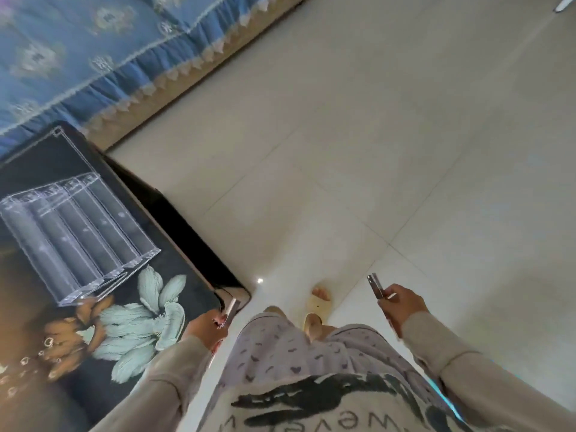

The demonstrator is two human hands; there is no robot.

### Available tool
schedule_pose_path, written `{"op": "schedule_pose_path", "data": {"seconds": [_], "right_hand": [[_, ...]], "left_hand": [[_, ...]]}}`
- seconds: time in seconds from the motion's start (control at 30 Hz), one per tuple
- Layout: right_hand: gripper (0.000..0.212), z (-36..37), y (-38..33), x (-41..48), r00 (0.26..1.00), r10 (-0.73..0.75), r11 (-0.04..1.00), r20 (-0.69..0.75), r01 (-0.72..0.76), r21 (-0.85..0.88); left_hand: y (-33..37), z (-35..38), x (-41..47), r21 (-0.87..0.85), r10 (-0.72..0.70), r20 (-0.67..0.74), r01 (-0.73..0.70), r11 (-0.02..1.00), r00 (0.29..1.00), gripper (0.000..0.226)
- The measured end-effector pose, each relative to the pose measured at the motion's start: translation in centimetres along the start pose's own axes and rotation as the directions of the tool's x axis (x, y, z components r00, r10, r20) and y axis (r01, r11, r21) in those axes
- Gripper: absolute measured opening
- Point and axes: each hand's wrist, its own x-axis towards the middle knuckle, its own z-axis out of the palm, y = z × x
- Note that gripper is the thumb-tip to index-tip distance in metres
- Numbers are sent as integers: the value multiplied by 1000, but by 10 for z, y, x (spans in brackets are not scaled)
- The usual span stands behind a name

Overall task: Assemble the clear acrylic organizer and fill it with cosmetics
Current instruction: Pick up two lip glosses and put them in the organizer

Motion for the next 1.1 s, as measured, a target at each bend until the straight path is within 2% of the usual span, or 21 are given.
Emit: {"op": "schedule_pose_path", "data": {"seconds": [0.2,0.37,0.53,0.63,0.8,0.97,1.1], "right_hand": [[20,-49,-59,54,992,-121,984,43,126,-128],[21,-55,-104,84,985,-137,962,106,158,-225],[10,-55,-151,107,983,-141,936,119,171,-307],[5,-56,-182,117,982,-145,919,124,180,-351],[6,-51,-239,132,976,-179,899,124,213,-382],[6,-43,-294,148,962,-223,868,157,269,-417],[8,-37,-343,164,944,-268,819,192,328,-470]], "left_hand": [[19,9,-2,-159,-168,37,172,972,985,30],[33,-2,9,-285,-243,32,242,928,970,17],[36,-39,37,-391,-233,46,233,890,971,7],[36,-73,51,-440,-247,26,233,867,969,20],[28,-140,77,-502,-253,-22,208,840,967,26],[27,-188,96,-686,-312,-106,158,710,944,25],[29,-203,106,-755,-345,-82,168,634,935,23]]}}
